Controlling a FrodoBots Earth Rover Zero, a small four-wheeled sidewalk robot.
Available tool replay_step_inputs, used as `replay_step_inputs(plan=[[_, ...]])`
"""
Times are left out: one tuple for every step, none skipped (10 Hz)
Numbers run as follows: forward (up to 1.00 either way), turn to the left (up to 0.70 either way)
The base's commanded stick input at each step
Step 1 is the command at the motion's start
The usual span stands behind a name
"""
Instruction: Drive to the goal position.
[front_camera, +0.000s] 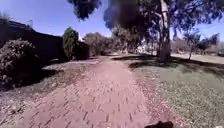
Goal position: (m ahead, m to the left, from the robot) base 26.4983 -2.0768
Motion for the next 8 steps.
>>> replay_step_inputs(plan=[[0.70,0.00],[0.70,0.00],[0.70,0.00],[0.70,0.10],[0.70,0.22],[0.70,0.33],[0.70,0.25],[0.70,0.12]])
